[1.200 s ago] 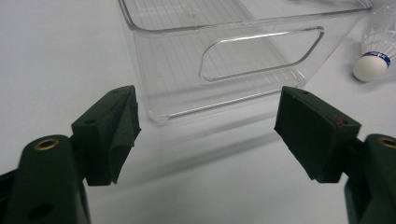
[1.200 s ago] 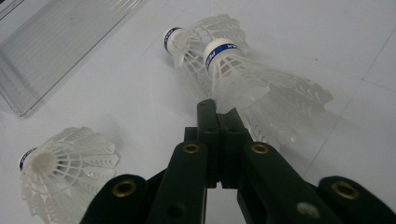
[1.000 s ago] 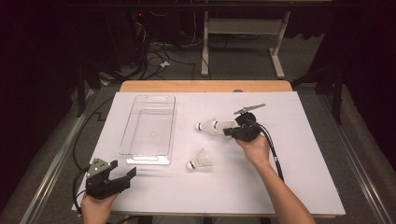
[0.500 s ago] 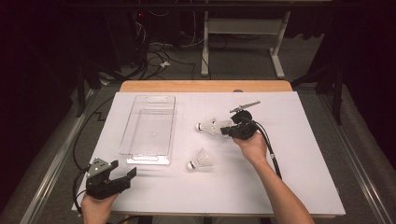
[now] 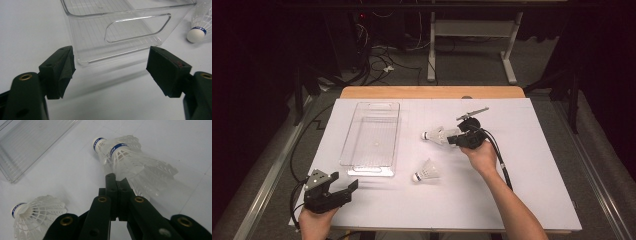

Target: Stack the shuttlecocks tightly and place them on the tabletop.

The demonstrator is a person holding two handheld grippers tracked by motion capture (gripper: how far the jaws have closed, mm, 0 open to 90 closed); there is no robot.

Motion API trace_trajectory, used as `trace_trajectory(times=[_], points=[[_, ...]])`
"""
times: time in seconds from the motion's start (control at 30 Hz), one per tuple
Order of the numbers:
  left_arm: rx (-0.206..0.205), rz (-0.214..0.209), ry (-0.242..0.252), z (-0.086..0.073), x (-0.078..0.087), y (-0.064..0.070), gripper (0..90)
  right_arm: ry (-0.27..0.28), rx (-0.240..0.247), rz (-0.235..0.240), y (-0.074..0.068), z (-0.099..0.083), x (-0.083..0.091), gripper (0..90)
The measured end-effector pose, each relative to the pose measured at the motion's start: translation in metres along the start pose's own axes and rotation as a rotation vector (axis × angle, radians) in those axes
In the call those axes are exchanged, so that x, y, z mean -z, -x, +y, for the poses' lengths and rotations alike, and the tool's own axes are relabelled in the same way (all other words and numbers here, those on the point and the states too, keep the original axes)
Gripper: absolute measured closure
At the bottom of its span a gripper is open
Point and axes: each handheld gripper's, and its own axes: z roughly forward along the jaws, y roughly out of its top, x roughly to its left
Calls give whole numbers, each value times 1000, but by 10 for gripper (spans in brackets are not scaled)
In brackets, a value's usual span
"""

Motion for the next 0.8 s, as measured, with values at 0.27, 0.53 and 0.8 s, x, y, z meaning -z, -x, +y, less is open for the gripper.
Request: trace_trajectory(times=[0.27,0.53,0.8], points=[[3,0,3,0,1,0,236,-9,3,6,-1,1,-3,900],[-2,-2,-4,0,-1,0,240,-19,2,7,-2,5,-7,900],[0,-1,-5,0,-1,-1,241,-44,14,6,-3,9,-12,900]])
